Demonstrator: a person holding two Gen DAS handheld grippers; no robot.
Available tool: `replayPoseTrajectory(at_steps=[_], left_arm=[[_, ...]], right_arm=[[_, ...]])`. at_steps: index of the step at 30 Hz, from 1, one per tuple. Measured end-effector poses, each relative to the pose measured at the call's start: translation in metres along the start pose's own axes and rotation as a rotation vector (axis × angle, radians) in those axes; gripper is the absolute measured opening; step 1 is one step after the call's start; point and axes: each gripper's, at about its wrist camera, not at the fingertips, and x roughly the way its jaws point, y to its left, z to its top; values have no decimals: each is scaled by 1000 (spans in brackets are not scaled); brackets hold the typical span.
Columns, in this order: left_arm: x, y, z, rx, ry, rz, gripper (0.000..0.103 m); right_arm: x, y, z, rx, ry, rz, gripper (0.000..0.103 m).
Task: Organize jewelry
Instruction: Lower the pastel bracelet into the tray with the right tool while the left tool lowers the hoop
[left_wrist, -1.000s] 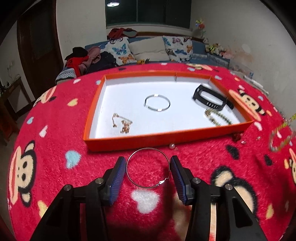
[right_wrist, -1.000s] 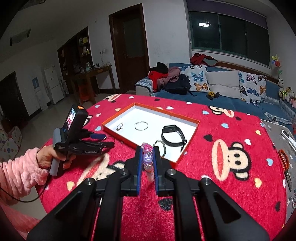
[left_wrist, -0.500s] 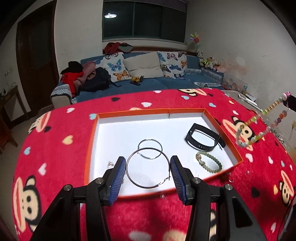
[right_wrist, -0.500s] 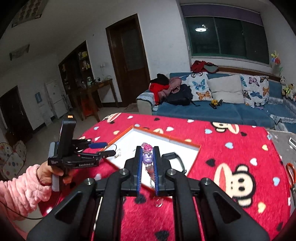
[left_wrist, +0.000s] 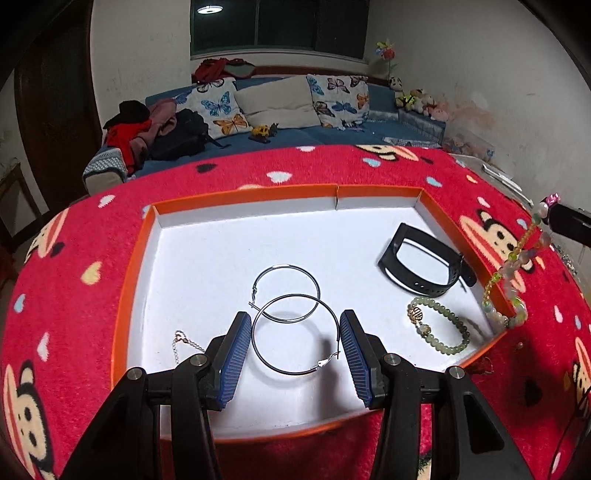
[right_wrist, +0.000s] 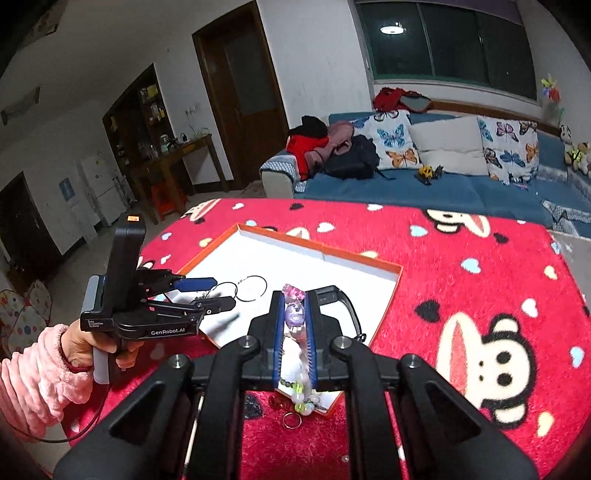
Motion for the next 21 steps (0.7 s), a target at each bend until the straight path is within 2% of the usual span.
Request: replayPoseTrajectory(at_steps=[10,21], left_arm=[[18,-4,-2,9,32,-12,53],[20,-8,-1,26,27,-5,54]], right_arm=[[26,-8,0,18,47,-12,12],[43,-5,-27,-6,145,-46,15]])
